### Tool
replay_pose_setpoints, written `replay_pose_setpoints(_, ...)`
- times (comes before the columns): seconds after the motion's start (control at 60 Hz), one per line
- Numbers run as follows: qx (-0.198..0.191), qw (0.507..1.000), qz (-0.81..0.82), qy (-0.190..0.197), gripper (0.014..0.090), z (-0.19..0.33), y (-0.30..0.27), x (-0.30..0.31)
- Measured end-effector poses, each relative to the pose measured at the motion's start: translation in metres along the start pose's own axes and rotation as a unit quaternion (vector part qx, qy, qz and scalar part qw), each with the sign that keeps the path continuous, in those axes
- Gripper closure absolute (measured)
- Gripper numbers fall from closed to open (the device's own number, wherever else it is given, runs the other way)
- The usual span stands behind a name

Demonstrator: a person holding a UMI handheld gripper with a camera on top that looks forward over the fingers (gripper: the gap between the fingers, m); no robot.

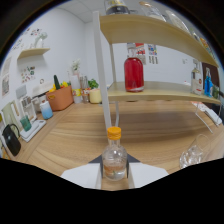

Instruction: Make me a cup of Mount Fuji.

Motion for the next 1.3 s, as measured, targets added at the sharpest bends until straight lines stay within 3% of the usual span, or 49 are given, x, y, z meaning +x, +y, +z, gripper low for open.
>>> replay_pose_setpoints(0.35,-0.084,0.996,-0.008,0.021,0.0688,0.016,0.038,-0.003)
replay_pose_setpoints(0.633,-0.083,0.996,-0.03,0.014,0.0673,0.01,0.042,-0.006)
replay_pose_setpoints(0.683,-0.081,0.996,-0.036,0.01,0.0604,0.006,0.042,-0.007)
replay_pose_setpoints(0.767,-0.082,0.996,-0.038,0.0,0.0572,-0.001,0.042,-0.008)
replay_pose_setpoints(0.833,-0.078,0.996,-0.029,-0.017,0.0464,-0.01,0.038,-0.01)
replay_pose_setpoints(0.9,-0.073,0.996,-0.025,-0.034,0.0246,-0.023,0.03,-0.012)
replay_pose_setpoints(0.933,-0.068,0.996,-0.023,-0.043,0.0197,-0.034,0.024,-0.012)
replay_pose_setpoints(1.033,-0.035,0.998,-0.022,-0.056,0.0184,-0.065,-0.002,0.006)
replay_pose_setpoints(1.167,0.024,0.999,-0.028,-0.037,0.0182,-0.104,-0.035,0.056)
replay_pose_setpoints(1.3,0.027,0.999,-0.026,0.008,0.0186,-0.122,-0.031,0.132)
